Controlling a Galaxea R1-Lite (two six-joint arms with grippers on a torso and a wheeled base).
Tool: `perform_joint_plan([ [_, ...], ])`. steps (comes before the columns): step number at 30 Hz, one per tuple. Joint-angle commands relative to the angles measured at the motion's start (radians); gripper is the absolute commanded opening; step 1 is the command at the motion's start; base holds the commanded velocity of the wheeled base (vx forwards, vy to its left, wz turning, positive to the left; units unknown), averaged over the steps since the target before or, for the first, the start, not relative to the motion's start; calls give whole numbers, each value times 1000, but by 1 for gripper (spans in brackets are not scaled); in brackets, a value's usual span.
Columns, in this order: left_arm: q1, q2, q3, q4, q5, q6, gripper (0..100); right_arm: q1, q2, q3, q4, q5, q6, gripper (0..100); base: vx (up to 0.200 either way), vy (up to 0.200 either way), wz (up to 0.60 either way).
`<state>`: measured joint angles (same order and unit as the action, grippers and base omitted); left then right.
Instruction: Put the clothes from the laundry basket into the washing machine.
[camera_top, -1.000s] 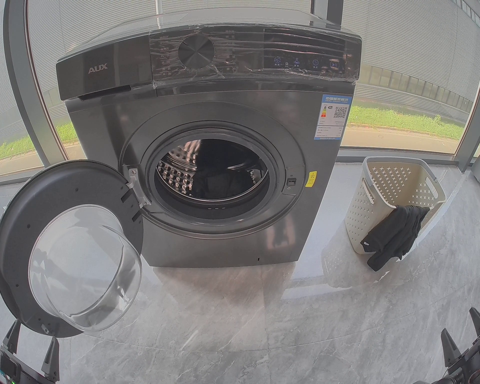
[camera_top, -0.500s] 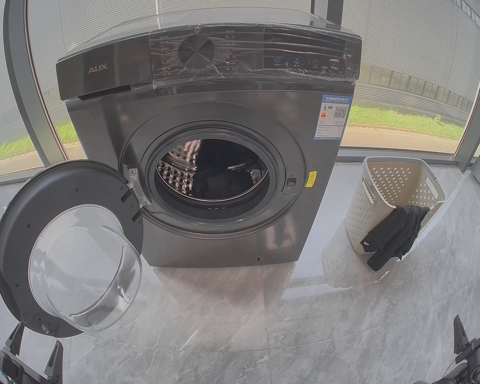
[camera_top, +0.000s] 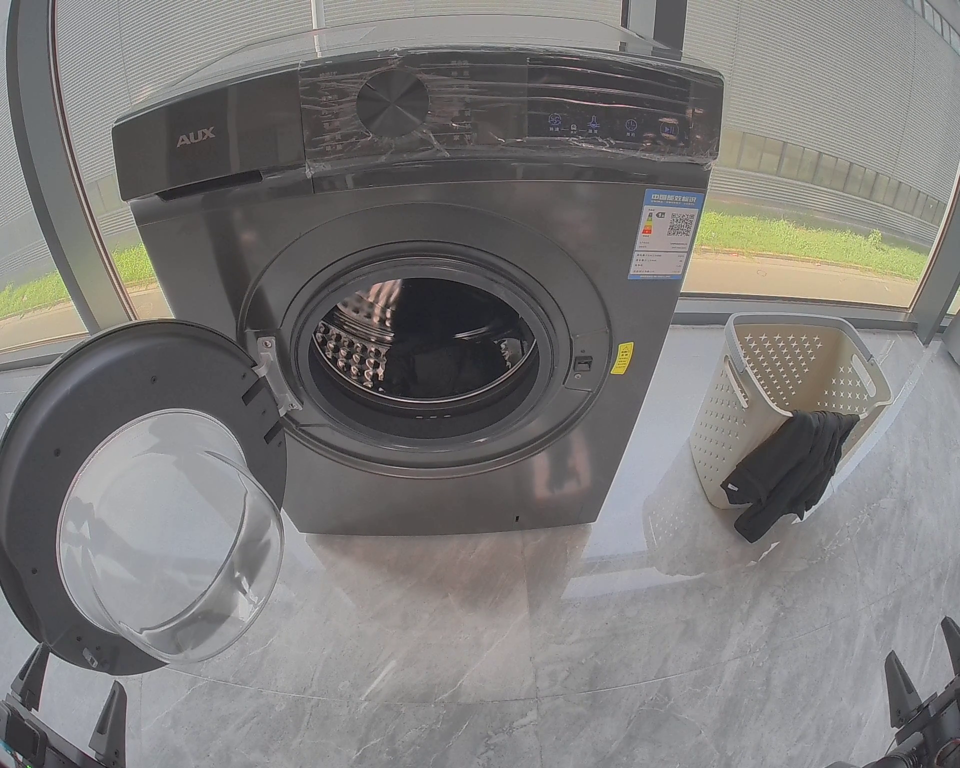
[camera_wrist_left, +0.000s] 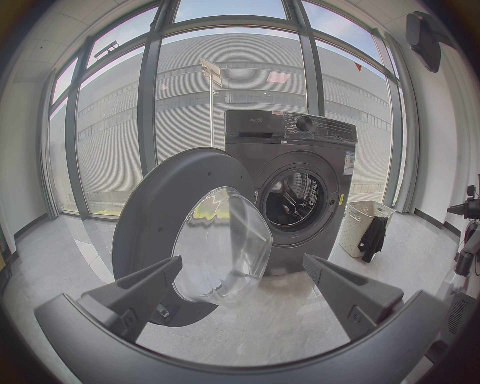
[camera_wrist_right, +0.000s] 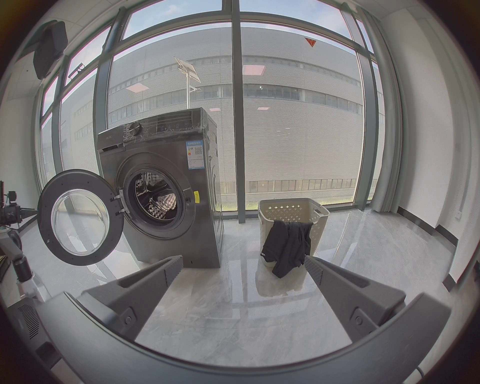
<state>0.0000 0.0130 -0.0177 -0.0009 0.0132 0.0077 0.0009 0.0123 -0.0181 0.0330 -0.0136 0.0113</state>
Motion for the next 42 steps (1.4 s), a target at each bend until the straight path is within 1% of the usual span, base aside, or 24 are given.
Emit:
perform_joint_plan([
  [1, 0, -13, 15, -1, -1, -3, 100, 4, -12, 7, -7, 0, 6, 100, 0, -200, 0],
  [5, 0, -13, 16, -1, -1, -3, 100, 4, -12, 10, -19, 6, -8, 100, 0, -200, 0],
  [13, -2, -13, 15, -1, 1, -5, 100, 4, -12, 12, -19, 6, -7, 100, 0, -200, 0],
  [16, -2, -13, 15, 1, -1, 2, 100, 4, -12, 12, -19, 6, -7, 100, 0, -200, 0],
  [23, 0, -13, 16, -1, 1, -3, 100, 4, -12, 12, -19, 6, -7, 100, 0, -200, 0],
  [27, 0, -13, 16, -1, 1, 3, 100, 4, -12, 10, -19, 6, -7, 100, 0, -200, 0],
  [36, 0, -13, 16, 1, 4, -3, 100, 4, -12, 12, -19, 6, -7, 100, 0, 0, 0],
  [42, 2, -13, 16, 1, 2, 0, 100, 4, -12, 12, -19, 6, -7, 100, 0, -200, 0],
])
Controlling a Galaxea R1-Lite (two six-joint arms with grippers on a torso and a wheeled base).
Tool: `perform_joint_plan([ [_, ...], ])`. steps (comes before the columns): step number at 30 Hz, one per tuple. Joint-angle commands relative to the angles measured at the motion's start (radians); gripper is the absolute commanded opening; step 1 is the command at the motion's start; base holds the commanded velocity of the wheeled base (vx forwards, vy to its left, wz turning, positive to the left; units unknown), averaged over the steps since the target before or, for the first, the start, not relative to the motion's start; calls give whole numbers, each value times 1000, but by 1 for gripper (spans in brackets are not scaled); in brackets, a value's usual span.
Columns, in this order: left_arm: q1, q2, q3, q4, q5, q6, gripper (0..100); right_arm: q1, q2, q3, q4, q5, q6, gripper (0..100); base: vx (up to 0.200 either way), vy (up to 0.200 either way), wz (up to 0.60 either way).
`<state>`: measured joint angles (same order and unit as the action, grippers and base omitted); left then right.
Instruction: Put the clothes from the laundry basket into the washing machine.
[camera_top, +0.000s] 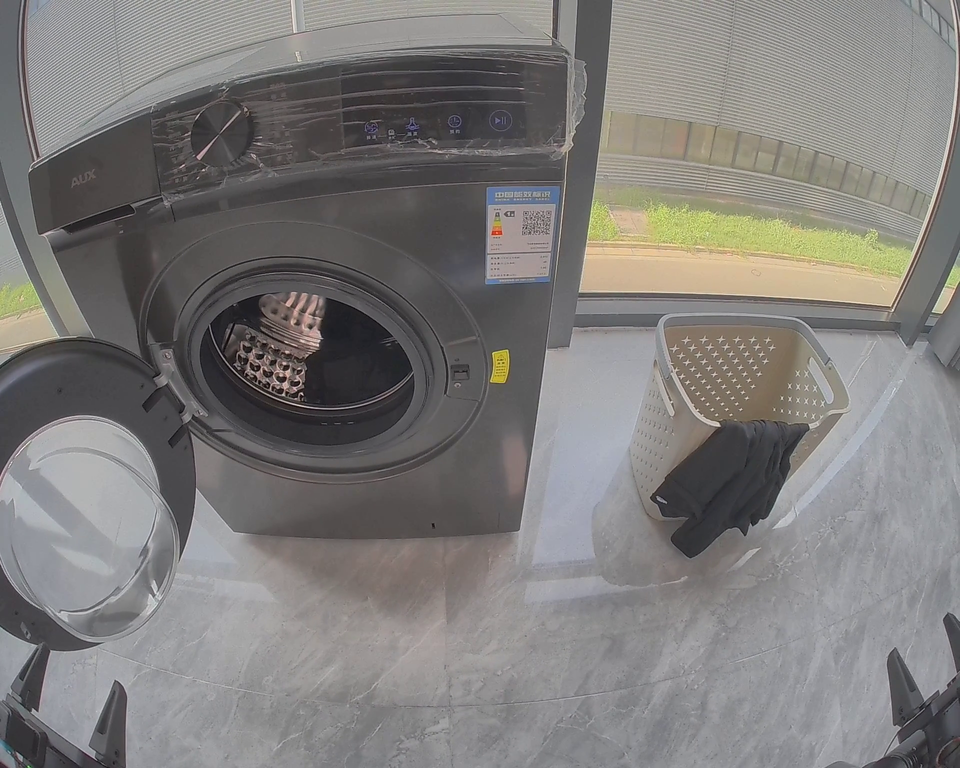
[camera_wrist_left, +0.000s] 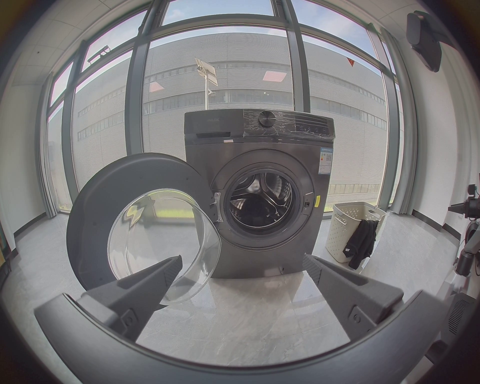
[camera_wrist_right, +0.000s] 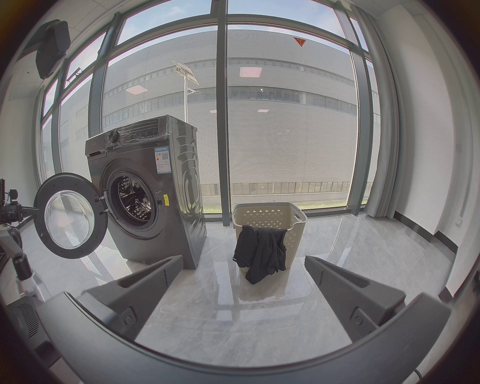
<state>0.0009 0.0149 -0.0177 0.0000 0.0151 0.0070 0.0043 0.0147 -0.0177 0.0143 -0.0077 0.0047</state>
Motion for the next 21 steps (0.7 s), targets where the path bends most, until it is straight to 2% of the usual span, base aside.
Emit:
perform_joint_plan([
  [1, -1, -15, 15, 0, -1, 1, 100, 0, -15, 12, 0, 0, 0, 100, 0, -200, 0],
  [18, 1, -15, 16, -2, 0, 1, 100, 0, -15, 12, 0, 0, 0, 100, 0, -200, 0],
  [21, -1, -15, 16, -2, -1, 1, 100, 0, -15, 10, 0, 0, 0, 100, 0, 0, 0],
])
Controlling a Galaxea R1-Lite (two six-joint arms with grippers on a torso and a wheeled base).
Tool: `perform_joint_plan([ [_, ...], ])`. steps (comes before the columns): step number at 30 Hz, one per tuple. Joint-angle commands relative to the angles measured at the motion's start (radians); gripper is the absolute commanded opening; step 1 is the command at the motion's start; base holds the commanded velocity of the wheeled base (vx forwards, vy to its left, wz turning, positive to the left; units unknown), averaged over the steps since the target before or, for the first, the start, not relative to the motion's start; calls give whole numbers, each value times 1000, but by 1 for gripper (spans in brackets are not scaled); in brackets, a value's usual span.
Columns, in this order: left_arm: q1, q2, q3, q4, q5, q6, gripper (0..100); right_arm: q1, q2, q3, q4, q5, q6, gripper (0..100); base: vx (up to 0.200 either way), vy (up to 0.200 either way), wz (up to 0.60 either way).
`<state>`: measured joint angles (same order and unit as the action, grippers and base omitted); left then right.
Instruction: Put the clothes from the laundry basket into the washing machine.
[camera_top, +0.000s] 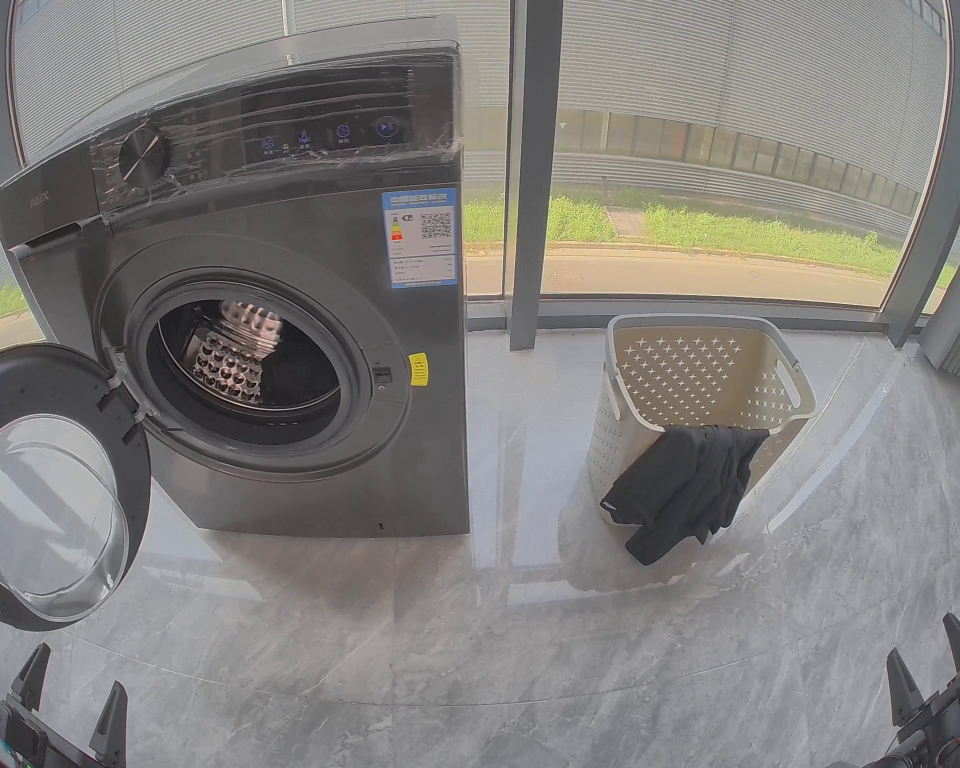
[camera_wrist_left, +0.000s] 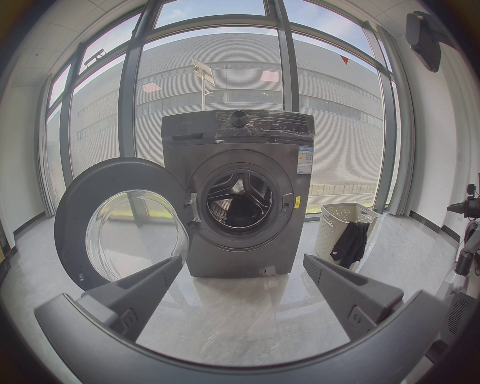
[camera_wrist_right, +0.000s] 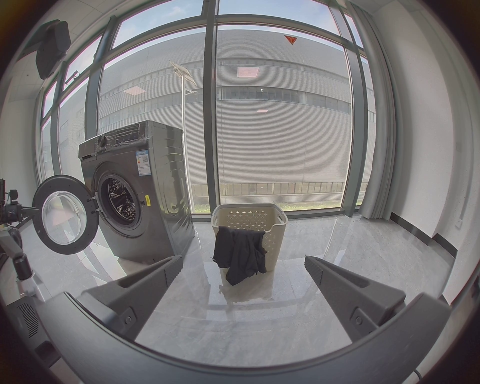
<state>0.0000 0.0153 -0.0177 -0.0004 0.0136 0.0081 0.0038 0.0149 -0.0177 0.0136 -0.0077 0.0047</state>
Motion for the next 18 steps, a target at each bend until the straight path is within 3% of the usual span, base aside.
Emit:
perform_joint_plan([
  [1, 0, -15, 16, -1, 0, -2, 100, 1, -15, 10, 0, 0, 0, 100, 0, 0, 0],
  [6, 0, -15, 16, -1, 0, -2, 100, 1, -15, 12, 0, 0, 0, 100, 0, 0, 0],
  [15, 0, -15, 16, -1, 0, -3, 100, 1, -15, 12, 0, 0, 0, 100, 200, 0, 0],
  [18, 0, -15, 16, -1, 0, -3, 100, 1, -15, 12, 0, 0, 0, 100, 0, 0, 0],
])
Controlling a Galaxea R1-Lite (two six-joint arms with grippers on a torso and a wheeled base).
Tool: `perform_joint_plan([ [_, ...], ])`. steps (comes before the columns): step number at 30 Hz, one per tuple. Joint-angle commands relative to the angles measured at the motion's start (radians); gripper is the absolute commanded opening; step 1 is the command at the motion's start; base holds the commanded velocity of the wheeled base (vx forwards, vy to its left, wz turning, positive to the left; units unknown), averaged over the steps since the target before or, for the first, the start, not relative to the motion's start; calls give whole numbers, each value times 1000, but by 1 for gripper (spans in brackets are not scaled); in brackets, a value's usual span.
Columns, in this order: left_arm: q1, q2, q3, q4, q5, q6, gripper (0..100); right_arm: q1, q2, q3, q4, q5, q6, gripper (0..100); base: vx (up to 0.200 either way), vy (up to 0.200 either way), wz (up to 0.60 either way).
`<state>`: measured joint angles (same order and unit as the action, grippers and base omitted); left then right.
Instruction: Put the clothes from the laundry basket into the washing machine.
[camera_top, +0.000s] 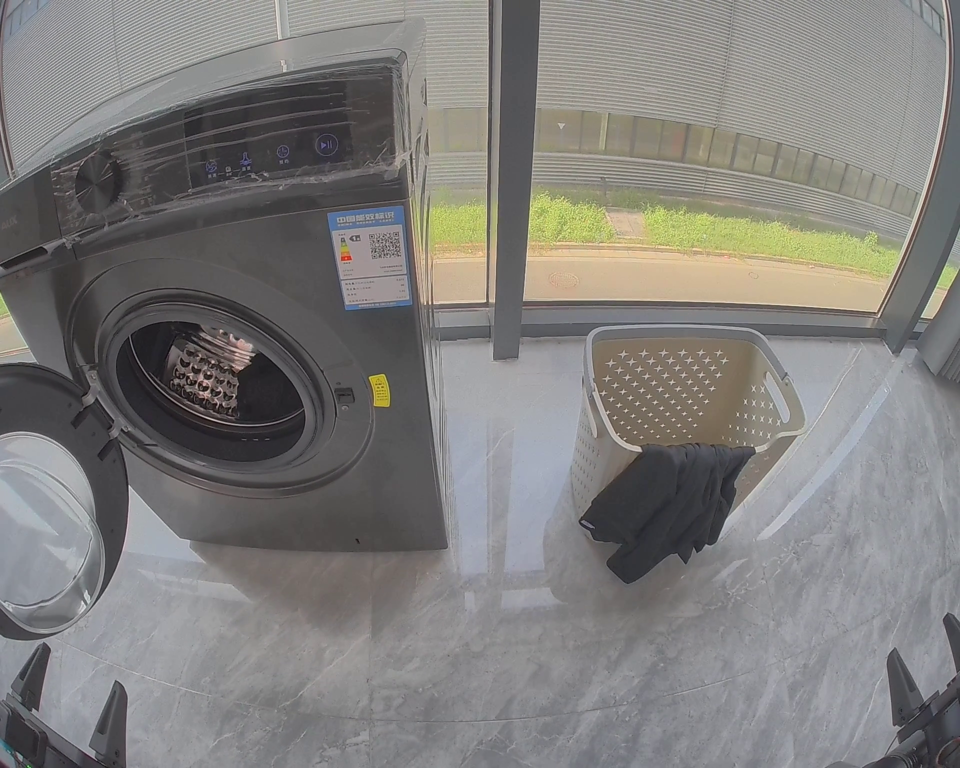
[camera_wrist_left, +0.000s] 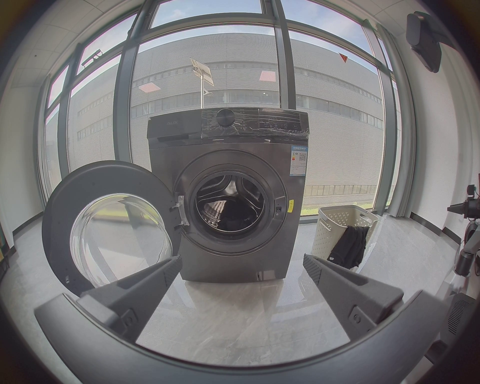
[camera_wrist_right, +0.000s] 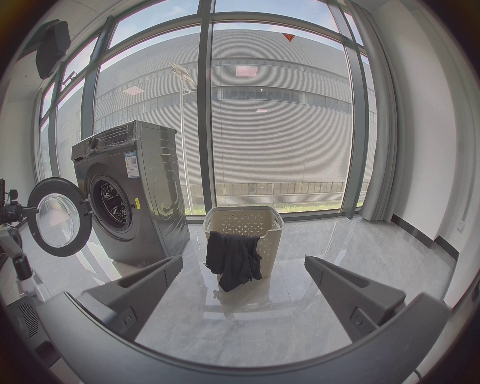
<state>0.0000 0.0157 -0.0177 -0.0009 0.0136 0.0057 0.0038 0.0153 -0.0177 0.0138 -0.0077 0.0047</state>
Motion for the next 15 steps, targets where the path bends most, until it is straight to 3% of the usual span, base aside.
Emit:
perform_joint_plan([
  [1, 0, -16, 16, -1, 0, -1, 100, 1, -15, 12, 0, 0, 0, 100, 0, 0, 0],
  [6, 2, -16, 16, -1, 2, 2, 100, 1, -15, 10, 0, 0, 0, 100, 0, 0, 0],
  [15, 2, -16, 16, 1, 0, 0, 100, 1, -15, 12, 0, 0, 0, 100, 0, -200, 0],
])
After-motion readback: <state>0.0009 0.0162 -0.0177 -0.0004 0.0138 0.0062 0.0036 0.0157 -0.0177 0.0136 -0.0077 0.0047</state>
